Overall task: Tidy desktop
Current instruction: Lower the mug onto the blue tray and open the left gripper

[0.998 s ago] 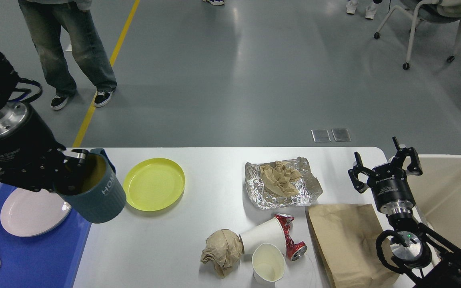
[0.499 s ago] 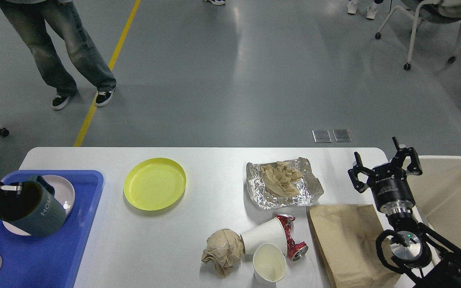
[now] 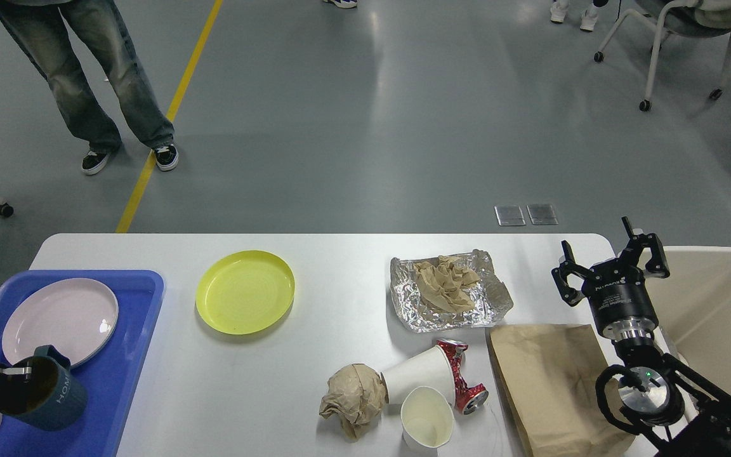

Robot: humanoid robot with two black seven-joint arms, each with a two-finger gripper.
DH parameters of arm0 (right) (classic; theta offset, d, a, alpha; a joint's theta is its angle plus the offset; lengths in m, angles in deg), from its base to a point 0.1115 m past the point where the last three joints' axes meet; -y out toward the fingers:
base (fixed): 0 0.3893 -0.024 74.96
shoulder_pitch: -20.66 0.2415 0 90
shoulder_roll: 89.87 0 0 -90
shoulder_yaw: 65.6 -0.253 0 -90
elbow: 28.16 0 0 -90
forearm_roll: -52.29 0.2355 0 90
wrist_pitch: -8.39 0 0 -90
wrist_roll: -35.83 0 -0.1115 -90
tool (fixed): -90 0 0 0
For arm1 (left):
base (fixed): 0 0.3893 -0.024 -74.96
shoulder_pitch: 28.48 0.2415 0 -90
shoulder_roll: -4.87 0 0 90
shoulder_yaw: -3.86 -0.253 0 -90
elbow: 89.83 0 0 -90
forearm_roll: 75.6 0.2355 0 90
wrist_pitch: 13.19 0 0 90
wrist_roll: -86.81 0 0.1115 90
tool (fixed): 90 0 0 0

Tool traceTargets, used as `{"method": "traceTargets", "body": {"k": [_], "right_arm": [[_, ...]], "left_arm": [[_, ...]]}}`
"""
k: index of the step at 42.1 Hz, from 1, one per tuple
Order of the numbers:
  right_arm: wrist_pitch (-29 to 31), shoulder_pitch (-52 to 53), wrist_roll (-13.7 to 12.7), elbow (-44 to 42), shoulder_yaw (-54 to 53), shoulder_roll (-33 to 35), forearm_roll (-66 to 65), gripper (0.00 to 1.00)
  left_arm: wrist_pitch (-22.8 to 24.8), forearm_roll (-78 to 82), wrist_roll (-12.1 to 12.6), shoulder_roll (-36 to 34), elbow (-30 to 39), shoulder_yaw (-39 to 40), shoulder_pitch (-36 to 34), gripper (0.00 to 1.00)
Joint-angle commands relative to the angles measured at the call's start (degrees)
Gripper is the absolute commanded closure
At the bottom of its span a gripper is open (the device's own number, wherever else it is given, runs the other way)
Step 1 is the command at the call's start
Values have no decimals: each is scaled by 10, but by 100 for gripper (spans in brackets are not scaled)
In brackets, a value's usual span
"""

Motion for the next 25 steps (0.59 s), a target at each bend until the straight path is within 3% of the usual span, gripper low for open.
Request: {"method": "traceTargets", "body": {"k": [1, 22, 25], "right_arm": [[0, 0, -1, 0, 0, 0, 0, 0], [0, 0, 0, 0, 0, 0, 0, 0], [0, 0, 0, 0, 0, 0, 0, 0]], "left_arm": [[-6, 29, 0, -1, -3, 27, 26, 98], [-5, 32, 0, 1, 9, 29, 35, 97], [-7, 28, 2, 0, 9, 30, 34, 91]]}}
